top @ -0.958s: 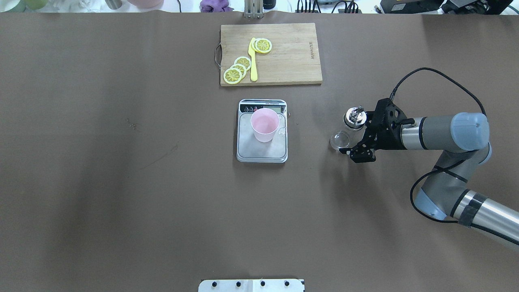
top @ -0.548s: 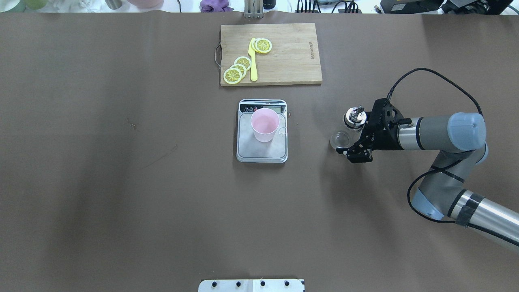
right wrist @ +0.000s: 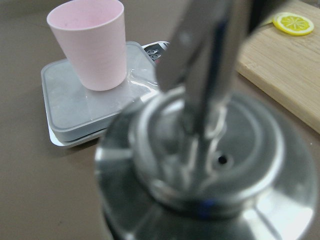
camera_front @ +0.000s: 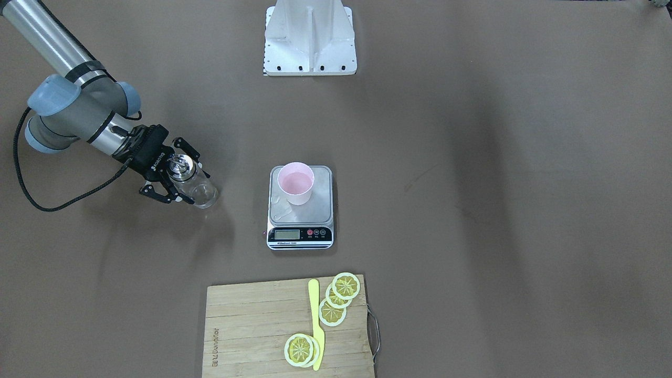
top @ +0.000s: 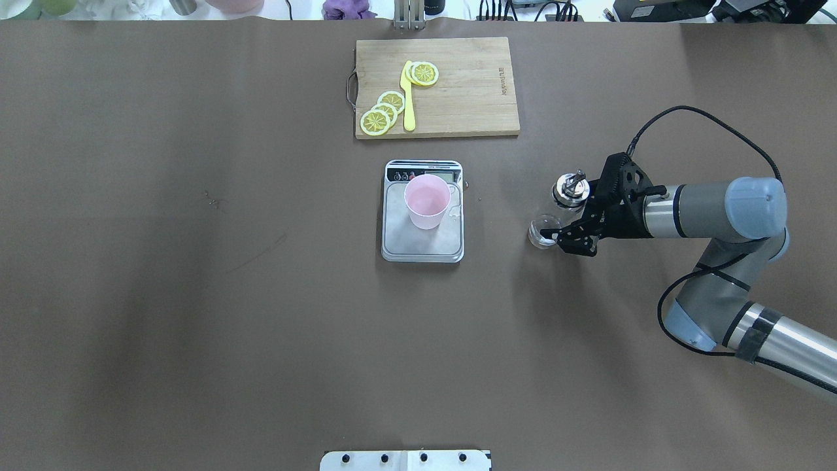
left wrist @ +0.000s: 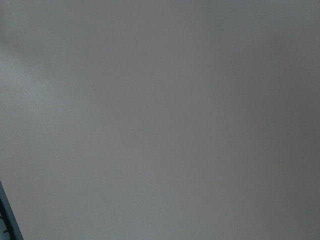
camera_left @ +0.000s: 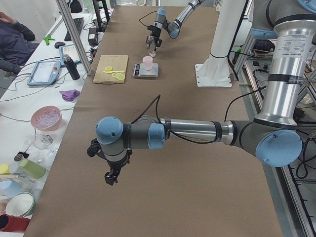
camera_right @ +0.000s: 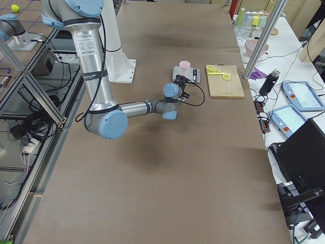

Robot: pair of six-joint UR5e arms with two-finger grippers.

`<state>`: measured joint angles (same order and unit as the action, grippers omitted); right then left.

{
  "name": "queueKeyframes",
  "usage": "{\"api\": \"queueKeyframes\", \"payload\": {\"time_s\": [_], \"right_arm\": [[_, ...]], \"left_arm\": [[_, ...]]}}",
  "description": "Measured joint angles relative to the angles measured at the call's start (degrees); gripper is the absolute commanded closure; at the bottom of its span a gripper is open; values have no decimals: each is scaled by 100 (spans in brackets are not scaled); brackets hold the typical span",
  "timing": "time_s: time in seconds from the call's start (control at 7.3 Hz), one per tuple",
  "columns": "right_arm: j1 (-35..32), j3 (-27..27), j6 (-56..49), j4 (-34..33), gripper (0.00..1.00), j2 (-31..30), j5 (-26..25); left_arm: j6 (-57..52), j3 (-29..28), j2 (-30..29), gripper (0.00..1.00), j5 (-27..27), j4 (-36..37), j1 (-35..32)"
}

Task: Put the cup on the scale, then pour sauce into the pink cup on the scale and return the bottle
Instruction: 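Lift the sauce bottle with the right gripper off the table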

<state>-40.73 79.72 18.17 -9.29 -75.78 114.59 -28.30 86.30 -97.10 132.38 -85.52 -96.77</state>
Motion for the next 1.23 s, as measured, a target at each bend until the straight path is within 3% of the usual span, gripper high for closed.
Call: {"api": "queueKeyframes", "payload": {"time_s": [0.55,0.82,1.23], "right_arm": [[-516,23,29,-234,100,2,554],[-916,99,-40,-848,100,187,1039],[-1217,211,-77,-1551,100,299,1260]], "left_arm": [[258,15,84,2,74,14,0],[1028,429,477,2,252,-52,0],[1921,787,756,2,582,-76,7]]}}
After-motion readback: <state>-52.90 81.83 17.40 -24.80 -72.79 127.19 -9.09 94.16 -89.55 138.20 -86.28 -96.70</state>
